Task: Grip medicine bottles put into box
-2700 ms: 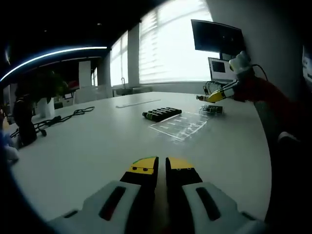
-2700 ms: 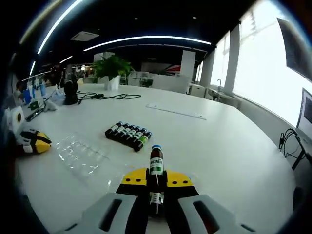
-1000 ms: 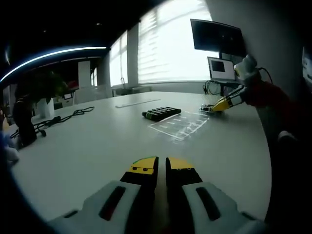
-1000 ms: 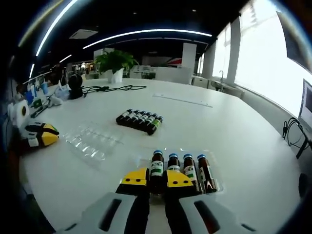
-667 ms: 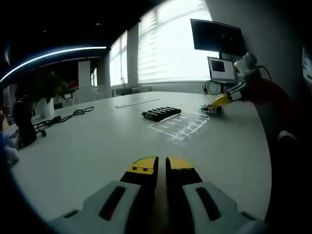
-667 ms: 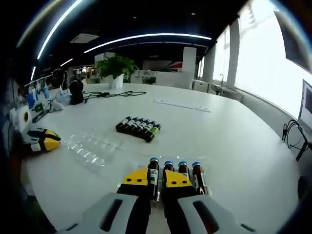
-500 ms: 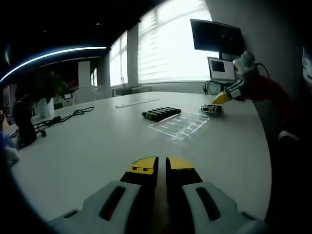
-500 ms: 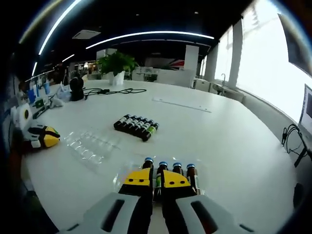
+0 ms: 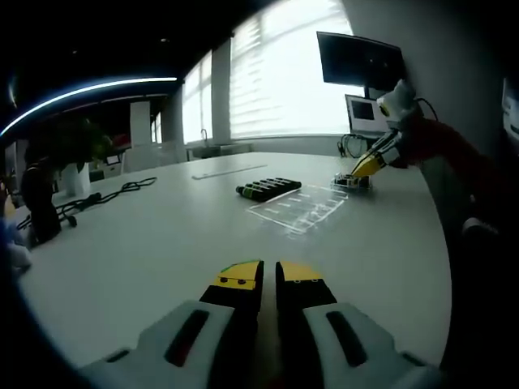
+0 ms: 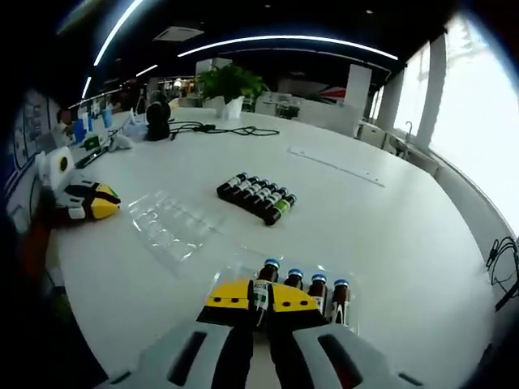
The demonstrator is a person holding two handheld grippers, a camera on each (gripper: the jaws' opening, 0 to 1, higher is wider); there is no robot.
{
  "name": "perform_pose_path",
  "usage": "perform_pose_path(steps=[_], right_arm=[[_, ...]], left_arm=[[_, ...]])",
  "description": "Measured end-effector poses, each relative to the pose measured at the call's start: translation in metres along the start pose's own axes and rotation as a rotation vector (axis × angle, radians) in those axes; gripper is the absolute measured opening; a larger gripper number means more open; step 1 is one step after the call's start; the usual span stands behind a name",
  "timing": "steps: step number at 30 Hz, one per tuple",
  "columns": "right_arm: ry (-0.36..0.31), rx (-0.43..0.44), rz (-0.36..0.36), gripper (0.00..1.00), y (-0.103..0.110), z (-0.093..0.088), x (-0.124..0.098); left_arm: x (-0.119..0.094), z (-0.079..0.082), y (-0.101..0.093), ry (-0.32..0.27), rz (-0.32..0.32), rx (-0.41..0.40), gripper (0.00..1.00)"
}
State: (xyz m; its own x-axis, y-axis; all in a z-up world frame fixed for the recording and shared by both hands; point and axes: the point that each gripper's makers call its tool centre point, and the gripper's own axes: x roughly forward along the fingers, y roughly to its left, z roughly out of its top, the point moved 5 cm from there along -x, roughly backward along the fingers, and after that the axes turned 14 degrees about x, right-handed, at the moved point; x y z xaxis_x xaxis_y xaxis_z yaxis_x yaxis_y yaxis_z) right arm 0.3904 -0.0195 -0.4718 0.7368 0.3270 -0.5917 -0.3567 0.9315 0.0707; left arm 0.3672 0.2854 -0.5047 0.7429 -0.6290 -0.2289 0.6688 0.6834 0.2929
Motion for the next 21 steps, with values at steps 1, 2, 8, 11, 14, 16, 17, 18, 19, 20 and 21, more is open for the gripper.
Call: perform_pose_path(steps=[1,2,8,11,14,16,17,18,19,20,21], right_arm=[[0.000,-0.011,0.004,0.03,0.0002,-0.0002,0.0001],[-0.003,-0.011,0.002,0.03,-0.0004,0.0000,0.0000],[0.011,0.018,-0.002,0.03,-0.0039,-0.0030,0.0007],[0.017,0.025,0.008,0.03,-0.0022,-0.0044,0.0015],[0.022,0.010,0.002,0.03,-0.0021,-0.0054,0.0026],[0.020,0.015,0.000,0.03,-0.0023,-0.0052,0.0031],[0.020,0.015,-0.001,0.03,-0.0024,-0.0050,0.0030],[0.020,0.014,-0.001,0.03,-0.0024,-0.0049,0.0029],[0.020,0.016,-0.002,0.03,-0.0024,-0.0049,0.0030],[0.020,0.018,-0.003,0.03,-0.0025,-0.0049,0.0031],[0.020,0.018,-0.004,0.03,-0.0025,-0.0050,0.0033]], left_arm=[[0.0000,0.0000,0.0000,0.000,0.000,0.000,0.01],[0.0001,0.0000,-0.0001,0.000,0.000,0.001,0.01],[-0.0001,-0.0001,0.0000,-0.001,-0.001,0.000,0.01],[-0.0001,-0.0002,0.0001,0.000,-0.001,0.000,0.01],[0.0000,-0.0003,0.0002,0.000,0.000,0.000,0.01],[0.0000,-0.0003,0.0002,0.000,0.000,0.000,0.01],[0.0000,-0.0003,0.0003,0.000,0.000,0.001,0.01],[0.0001,-0.0003,0.0002,0.000,0.000,0.000,0.01],[0.0002,-0.0003,0.0002,0.001,0.000,0.001,0.01],[0.0002,-0.0003,0.0001,0.001,0.000,0.001,0.01],[0.0002,-0.0003,0.0001,0.001,0.000,0.001,0.01]])
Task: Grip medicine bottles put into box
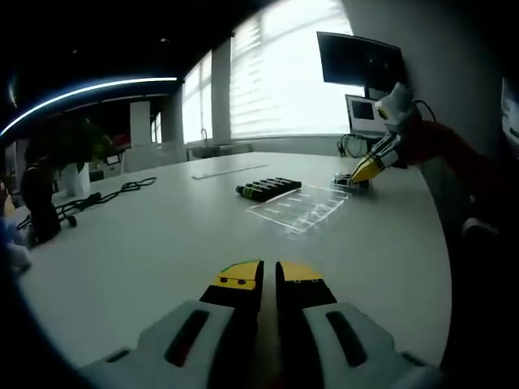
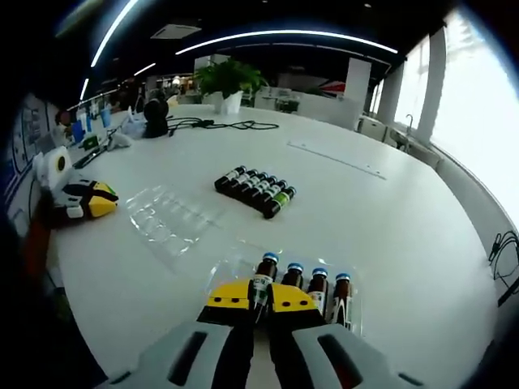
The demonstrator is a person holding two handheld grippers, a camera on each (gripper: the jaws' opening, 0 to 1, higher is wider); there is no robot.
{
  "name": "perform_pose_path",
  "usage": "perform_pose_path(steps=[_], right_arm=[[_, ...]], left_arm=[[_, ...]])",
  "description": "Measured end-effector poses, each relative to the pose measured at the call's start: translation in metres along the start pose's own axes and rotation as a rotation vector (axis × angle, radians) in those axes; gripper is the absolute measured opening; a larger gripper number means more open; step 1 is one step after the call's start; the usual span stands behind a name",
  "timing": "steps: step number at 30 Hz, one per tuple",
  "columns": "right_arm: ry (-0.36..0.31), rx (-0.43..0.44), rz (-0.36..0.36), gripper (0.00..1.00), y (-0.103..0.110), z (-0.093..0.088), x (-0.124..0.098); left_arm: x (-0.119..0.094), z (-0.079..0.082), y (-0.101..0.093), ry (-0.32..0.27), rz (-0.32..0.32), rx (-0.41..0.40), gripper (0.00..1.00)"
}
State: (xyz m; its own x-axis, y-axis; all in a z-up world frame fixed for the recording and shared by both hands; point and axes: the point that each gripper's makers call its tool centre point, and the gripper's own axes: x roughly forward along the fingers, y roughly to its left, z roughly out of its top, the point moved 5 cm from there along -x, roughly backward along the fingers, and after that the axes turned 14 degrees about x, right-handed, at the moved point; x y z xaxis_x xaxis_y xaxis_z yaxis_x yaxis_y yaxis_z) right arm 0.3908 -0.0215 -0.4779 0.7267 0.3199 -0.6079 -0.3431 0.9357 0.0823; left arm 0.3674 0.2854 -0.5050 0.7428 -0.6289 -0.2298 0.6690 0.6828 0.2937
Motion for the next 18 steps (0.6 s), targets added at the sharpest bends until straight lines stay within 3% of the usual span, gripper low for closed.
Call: perform_pose_path(steps=[18], right_arm=[[-0.023,-0.014,-0.011,0.00,0.0024,-0.0040,0.0025]], left_arm=[[0.0003,0.0001,-0.0007,0.004,0.002,0.004,0.01]])
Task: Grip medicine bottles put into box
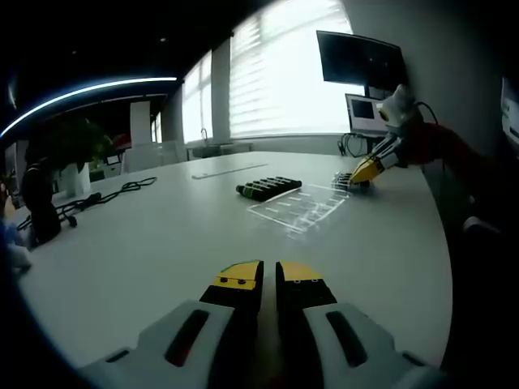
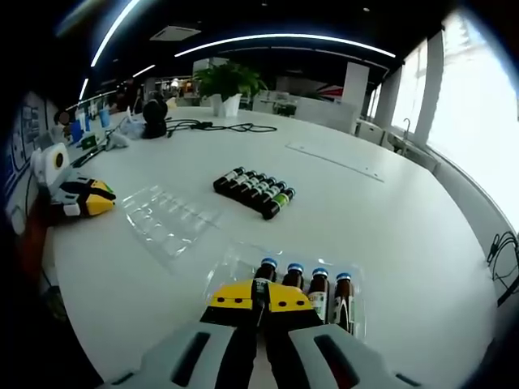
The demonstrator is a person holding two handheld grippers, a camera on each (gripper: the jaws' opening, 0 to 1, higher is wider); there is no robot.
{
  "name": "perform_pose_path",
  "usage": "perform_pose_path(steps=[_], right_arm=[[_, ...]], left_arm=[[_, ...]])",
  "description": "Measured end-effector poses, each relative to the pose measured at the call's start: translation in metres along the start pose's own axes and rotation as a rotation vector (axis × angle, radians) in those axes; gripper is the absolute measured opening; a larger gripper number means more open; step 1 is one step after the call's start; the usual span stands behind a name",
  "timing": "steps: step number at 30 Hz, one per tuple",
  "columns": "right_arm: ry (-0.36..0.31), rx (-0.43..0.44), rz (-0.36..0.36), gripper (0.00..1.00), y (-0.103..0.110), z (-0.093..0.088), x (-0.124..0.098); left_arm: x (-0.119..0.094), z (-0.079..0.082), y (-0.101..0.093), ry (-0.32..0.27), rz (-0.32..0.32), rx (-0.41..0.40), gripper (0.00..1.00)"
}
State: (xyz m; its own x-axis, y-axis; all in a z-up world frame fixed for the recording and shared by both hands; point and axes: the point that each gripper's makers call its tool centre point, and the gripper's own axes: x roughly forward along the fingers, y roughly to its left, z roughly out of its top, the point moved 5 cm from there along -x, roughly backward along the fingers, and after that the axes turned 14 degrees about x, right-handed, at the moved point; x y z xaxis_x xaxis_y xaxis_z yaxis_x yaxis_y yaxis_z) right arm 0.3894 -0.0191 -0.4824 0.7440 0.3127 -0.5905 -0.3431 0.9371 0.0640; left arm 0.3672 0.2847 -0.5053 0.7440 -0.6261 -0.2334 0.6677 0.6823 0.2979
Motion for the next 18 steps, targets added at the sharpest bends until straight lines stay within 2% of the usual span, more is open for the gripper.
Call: perform_pose_path(steps=[6,18], right_arm=[[-0.030,-0.009,-0.003,0.00,-0.0005,-0.0013,0.0013],[-0.091,0.046,-0.028,0.00,-0.0011,0.0013,-0.0011]], left_arm=[[-0.0001,0.0001,-0.0005,0.000,0.000,0.002,0.01],[-0.0007,0.0003,0.0003,-0.004,0.000,-0.002,0.01]])
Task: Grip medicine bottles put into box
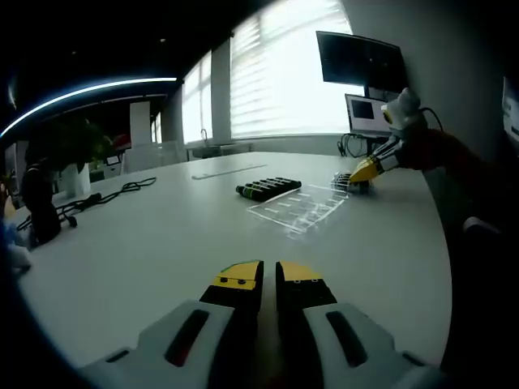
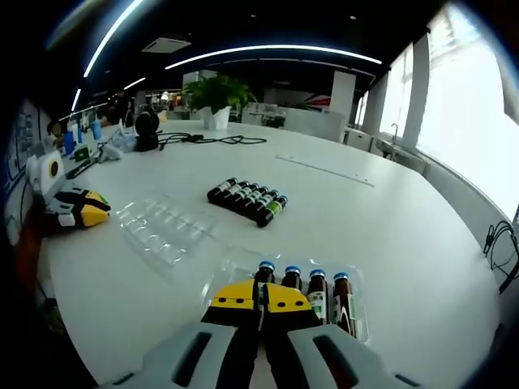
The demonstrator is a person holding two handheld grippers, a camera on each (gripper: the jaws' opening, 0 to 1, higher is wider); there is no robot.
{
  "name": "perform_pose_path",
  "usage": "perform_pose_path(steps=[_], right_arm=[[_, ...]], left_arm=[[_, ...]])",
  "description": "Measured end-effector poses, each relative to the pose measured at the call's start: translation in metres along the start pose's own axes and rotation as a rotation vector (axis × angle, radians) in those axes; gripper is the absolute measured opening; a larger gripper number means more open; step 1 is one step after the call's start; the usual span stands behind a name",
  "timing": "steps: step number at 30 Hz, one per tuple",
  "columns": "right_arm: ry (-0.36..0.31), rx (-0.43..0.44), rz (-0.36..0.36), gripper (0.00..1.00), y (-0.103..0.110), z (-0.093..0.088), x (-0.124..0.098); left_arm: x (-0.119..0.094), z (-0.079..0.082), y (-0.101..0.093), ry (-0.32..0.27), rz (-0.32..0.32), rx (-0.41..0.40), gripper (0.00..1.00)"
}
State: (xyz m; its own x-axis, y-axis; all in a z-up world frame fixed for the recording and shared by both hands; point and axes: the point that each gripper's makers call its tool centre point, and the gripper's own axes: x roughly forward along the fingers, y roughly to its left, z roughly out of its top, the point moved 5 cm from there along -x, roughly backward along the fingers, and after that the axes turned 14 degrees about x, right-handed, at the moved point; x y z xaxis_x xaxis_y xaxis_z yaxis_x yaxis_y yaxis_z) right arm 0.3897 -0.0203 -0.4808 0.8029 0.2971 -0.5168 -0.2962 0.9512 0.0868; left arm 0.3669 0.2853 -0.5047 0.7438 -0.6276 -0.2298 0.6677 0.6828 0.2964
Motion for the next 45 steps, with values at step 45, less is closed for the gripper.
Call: perform_pose_path(steps=[45], right_arm=[[-0.091,-0.053,0.020,0.04,0.003,0.038,0.008]], left_arm=[[-0.001,0.003,0.000,-0.034,-0.018,-0.025,0.02]])
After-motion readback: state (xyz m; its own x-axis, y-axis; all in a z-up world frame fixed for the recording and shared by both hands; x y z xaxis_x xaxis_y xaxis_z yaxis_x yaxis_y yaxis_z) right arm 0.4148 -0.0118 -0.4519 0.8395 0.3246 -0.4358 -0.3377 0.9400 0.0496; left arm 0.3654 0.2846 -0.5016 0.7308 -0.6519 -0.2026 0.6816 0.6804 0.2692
